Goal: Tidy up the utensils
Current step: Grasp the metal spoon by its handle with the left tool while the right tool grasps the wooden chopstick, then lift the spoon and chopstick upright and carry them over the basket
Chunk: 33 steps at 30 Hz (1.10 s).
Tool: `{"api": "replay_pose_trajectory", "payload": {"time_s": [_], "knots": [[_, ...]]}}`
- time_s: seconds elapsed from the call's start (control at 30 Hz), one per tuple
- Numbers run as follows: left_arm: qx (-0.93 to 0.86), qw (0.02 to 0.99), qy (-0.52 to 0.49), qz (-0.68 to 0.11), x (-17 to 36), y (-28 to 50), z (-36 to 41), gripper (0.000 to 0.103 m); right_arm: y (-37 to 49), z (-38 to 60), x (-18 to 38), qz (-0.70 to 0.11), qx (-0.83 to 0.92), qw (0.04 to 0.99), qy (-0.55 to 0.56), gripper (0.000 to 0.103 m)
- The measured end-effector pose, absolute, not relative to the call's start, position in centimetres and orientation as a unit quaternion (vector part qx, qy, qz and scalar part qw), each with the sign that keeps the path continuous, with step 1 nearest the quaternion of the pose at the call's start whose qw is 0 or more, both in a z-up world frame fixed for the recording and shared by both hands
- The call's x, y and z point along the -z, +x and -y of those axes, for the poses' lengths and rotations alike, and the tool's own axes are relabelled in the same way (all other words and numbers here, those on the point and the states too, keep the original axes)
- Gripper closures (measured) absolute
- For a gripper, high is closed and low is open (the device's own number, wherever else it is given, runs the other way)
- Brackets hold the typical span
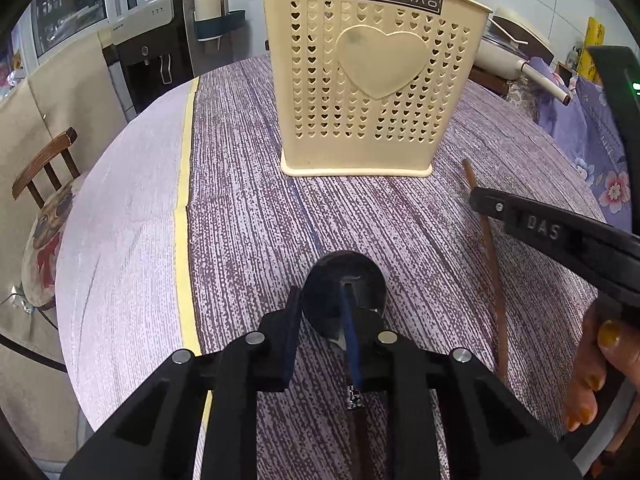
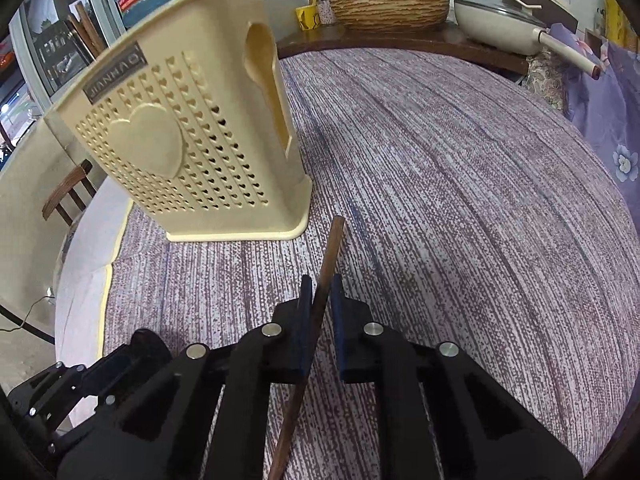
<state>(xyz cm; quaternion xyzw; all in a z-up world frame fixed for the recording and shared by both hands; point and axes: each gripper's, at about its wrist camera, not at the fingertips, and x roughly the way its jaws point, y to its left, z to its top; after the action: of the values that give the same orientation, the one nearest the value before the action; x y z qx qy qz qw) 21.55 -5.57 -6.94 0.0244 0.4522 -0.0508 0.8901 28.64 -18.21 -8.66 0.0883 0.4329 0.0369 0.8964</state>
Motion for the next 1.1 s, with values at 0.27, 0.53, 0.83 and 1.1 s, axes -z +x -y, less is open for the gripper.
{"api": "replay_pose_trajectory", "payload": {"time_s": [0.27, 0.53, 0.83, 1.1], "knots": [[0.046, 0.896, 0.004, -0.441, 6.2, 21.3, 4.8, 0.052, 27.8, 18.4, 8.2, -0.429, -0.039, 0.898, 0.091, 0.092], [0.038, 0.895, 0.031, -0.444, 6.7, 22.0, 6.4, 0.044, 28.3, 18.9, 8.5, -0.430, -0.040, 0.897, 0.090, 0.096], [0.031, 0.890, 0.036, -0.453, 7.8, 22.3, 7.7, 0.056, 28.6, 19.7, 9.2, -0.437, -0.031, 0.893, 0.102, 0.096], [0.029, 0.892, 0.037, -0.450, 7.7, 22.1, 8.0, 0.056, 29.2, 18.8, 9.7, -0.448, -0.021, 0.889, 0.097, 0.077]]}}
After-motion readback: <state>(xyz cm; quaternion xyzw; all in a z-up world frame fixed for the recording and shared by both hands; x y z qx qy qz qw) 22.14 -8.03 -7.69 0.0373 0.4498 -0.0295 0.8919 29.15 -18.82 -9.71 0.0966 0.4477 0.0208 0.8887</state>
